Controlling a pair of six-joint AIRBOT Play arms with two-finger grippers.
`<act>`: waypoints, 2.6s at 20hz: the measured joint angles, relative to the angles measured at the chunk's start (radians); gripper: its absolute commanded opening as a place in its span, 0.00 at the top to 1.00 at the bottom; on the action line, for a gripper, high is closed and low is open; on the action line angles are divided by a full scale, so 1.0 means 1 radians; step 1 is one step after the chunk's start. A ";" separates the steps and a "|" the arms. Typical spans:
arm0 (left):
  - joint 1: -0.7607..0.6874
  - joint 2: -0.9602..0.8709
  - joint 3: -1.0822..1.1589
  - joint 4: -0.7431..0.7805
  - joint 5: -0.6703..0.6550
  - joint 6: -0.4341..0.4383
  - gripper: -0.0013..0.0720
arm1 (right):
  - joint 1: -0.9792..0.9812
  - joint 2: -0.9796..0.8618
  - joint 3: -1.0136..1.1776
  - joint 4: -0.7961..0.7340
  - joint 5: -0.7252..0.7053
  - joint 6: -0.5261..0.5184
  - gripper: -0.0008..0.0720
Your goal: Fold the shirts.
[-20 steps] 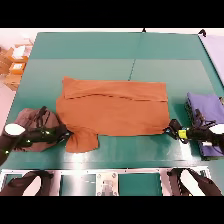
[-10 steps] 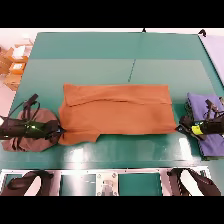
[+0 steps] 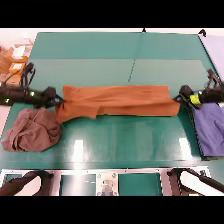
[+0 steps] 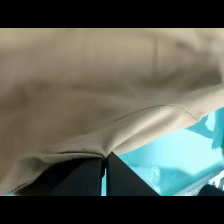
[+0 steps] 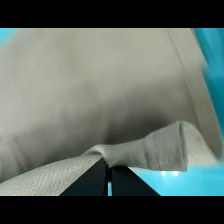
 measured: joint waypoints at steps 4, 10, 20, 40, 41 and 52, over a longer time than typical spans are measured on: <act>-0.023 -0.333 0.242 -0.058 0.049 0.069 0.64 | 0.050 -0.304 0.238 0.034 -0.053 -0.002 0.73; -0.022 -0.600 0.510 -0.089 0.117 0.089 0.11 | 0.014 -0.592 0.567 0.104 -0.009 -0.025 0.33; 0.023 -0.644 0.655 -0.094 -0.097 0.074 0.95 | -0.131 -0.706 0.608 0.083 0.259 -0.266 0.29; -0.656 -0.857 0.661 -0.076 0.467 0.061 0.95 | -0.015 -0.472 0.846 0.215 0.645 -0.320 0.97; -0.680 -0.877 0.666 -0.079 0.502 0.051 0.95 | -0.006 -0.440 0.850 0.244 0.662 -0.319 0.97; -0.651 -0.956 0.935 0.046 0.235 -0.051 0.96 | 0.121 -0.332 0.853 0.327 0.661 -0.246 0.97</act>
